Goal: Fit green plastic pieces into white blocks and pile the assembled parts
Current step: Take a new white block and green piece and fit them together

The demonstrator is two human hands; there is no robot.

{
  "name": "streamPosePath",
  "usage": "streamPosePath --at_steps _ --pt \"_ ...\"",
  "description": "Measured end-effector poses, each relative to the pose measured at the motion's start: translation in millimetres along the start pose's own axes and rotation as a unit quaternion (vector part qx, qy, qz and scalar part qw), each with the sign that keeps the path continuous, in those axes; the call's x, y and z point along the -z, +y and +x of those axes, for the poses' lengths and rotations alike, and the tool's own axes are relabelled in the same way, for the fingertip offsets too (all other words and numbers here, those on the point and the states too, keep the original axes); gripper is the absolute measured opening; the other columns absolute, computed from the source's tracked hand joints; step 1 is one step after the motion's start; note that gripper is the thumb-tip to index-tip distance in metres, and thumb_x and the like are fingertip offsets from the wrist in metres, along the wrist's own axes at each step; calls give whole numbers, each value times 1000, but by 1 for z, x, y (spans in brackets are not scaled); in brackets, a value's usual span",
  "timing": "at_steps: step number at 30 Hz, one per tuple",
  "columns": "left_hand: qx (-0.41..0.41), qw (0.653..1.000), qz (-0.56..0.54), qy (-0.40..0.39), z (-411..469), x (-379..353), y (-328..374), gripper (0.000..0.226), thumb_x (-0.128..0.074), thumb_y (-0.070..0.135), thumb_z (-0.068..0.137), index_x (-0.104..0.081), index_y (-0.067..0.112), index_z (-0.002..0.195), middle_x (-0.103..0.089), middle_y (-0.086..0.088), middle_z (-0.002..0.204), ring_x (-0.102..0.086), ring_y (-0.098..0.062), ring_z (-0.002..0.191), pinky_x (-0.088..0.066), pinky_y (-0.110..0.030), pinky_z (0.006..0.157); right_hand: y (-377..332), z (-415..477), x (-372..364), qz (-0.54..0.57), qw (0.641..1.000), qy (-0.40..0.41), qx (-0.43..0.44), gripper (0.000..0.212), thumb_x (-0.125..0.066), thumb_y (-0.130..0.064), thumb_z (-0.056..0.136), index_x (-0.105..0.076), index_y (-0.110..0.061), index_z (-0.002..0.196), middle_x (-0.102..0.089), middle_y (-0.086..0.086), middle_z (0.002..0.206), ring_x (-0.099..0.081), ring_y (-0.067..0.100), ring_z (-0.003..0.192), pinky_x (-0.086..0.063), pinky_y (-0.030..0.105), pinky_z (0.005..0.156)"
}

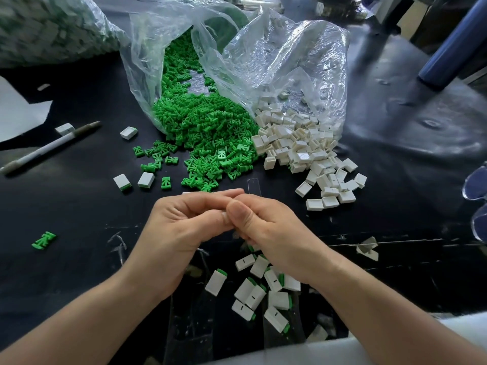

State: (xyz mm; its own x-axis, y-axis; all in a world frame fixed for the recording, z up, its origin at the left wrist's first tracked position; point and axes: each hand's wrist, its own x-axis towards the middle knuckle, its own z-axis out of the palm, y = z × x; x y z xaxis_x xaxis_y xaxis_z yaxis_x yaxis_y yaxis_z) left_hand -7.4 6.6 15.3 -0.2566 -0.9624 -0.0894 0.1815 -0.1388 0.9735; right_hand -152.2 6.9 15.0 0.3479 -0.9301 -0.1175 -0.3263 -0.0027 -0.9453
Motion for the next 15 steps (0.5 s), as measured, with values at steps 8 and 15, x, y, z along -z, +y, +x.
streamPosePath --at_steps 8,15 --pt "6 1000 -17 11 0 -1 0 15 -65 7 60 -76 10 70 -73 -8 97 -69 -22 93 -56 -24 73 2 0 -2 -27 999 17 6 36 -37 -47 89 -63 -22 91 -50 -24 58 -45 -6 60 -33 18 62" --pt "10 999 -39 9 -1 -2 0 16 -67 6 59 -75 8 72 -73 -9 96 -69 -21 91 -54 -21 70 2 2 -2 -27 999 22 22 45 -30 -60 75 -60 -28 87 -50 -25 60 -46 -7 62 -34 17 62"
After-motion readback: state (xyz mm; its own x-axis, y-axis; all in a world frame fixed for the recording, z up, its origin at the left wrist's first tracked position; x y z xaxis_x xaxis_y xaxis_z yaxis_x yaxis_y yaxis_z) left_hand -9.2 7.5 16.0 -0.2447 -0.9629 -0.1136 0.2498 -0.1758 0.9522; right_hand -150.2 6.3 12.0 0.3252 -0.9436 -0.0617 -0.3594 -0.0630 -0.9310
